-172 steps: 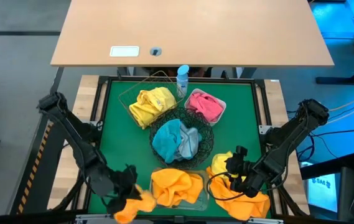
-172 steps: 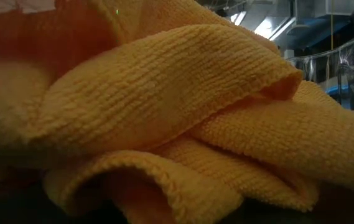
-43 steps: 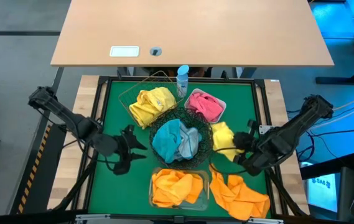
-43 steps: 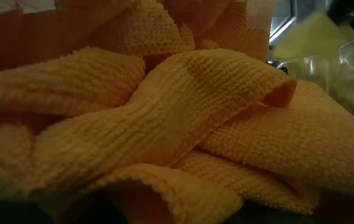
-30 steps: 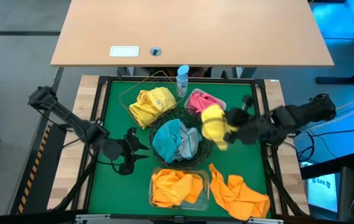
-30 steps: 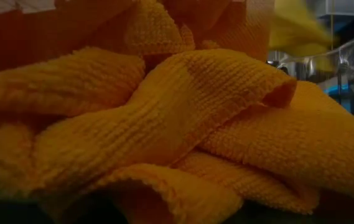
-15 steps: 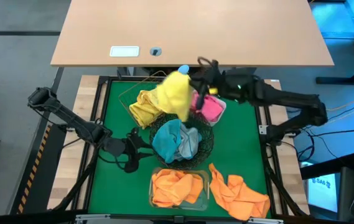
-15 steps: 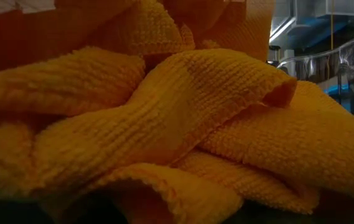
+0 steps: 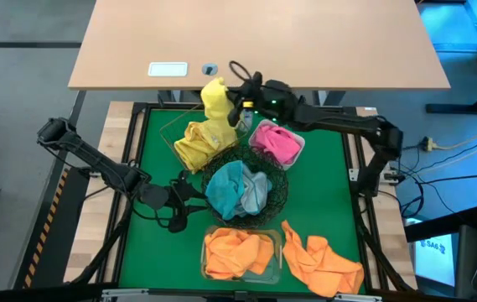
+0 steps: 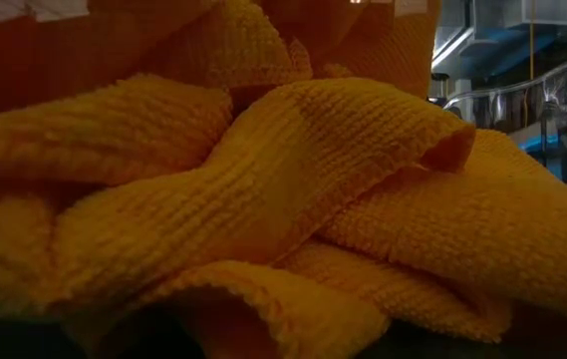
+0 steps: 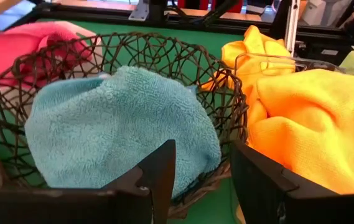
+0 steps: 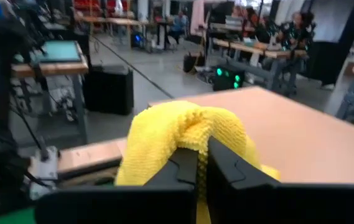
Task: Sort microfiber towel by color & place in baskets
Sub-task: Put the yellow microfiber towel into the brown wire basket
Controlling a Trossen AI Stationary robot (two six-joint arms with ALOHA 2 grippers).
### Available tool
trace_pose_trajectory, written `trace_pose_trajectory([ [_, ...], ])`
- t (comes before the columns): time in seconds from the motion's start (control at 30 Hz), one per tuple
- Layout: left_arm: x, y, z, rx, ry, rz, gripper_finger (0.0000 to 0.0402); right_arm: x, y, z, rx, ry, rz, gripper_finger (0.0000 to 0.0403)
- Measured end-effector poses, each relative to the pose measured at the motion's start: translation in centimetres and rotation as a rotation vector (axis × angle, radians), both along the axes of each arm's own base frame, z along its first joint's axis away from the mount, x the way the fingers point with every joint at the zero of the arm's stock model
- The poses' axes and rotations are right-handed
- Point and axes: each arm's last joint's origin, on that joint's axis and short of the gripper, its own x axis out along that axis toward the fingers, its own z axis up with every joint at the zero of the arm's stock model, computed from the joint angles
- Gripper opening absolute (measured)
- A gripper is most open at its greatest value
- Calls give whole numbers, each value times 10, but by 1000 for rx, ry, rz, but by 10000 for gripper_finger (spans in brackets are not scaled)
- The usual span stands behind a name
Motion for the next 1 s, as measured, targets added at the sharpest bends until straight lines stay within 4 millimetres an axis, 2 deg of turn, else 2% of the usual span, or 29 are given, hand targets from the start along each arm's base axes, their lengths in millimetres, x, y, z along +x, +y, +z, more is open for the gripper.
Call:
trace_pose_trajectory([
  [0.23,0,0,1,10,-10,-8,144,27,-14,-43,14,41,-17,9],
  [0.43,0,0,1,10,-10,-8,144,36,-16,-64,28,85,-15,10],
  [0.8,0,0,1,10,-9,-8,144,37,-16,-66,51,81,24,13],
  [0.9,0,0,1,10,-9,-8,144,38,-15,-66,103,58,37,33],
  [1.0,0,0,1,10,-9,-8,144,37,-16,-66,108,62,35,73],
])
